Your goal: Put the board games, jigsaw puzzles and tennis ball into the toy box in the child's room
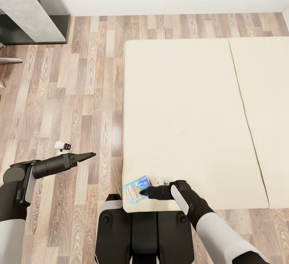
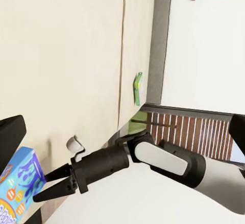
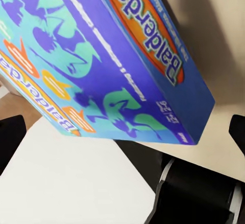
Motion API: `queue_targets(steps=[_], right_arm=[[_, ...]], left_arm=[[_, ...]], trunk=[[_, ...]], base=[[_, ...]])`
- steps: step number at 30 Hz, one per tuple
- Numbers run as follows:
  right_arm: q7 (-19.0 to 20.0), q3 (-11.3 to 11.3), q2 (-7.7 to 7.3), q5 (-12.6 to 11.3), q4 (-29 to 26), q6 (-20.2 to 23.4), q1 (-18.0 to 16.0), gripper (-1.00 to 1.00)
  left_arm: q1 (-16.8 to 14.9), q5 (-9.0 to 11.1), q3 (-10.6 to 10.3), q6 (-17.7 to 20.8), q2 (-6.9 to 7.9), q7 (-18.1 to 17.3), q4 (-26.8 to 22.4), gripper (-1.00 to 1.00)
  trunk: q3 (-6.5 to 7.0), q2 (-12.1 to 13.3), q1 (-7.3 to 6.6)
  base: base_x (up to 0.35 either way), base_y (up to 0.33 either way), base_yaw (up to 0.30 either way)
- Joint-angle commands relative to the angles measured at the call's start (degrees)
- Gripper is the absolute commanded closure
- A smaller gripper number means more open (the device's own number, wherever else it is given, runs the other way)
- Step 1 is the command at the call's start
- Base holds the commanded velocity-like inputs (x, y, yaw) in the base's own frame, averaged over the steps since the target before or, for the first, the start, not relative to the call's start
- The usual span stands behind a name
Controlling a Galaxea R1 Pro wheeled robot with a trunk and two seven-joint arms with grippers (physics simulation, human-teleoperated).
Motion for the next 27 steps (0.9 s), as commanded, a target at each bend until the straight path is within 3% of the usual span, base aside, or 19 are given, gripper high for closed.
queue_targets(steps=[1, 17, 27], right_arm=[[0.17, 0.02, 0.02, 0.17, 0.00, 0.19, -0.02, -1.00], [0.18, 0.04, 1.38, 0.31, -0.01, 0.19, -0.02, -1.00], [-0.38, -0.01, 1.42, 4.07, -0.42, 0.85, -0.02, -1.00]], left_arm=[[-0.01, -0.07, 0.00, 0.61, 0.01, -0.26, -0.01, -1.00], [-0.01, -0.07, 0.00, 0.61, 0.09, -0.26, -0.01, -1.00], [-0.01, -0.11, 0.00, 0.62, 0.10, -0.26, -0.01, -1.00]], trunk=[[-0.05, -0.09, 0.03], [-0.05, -0.09, 0.03], [-0.05, -0.09, 0.03]], base=[[0.000, 0.000, 0.000], [0.000, 0.000, 0.000], [0.000, 0.000, 0.000]])
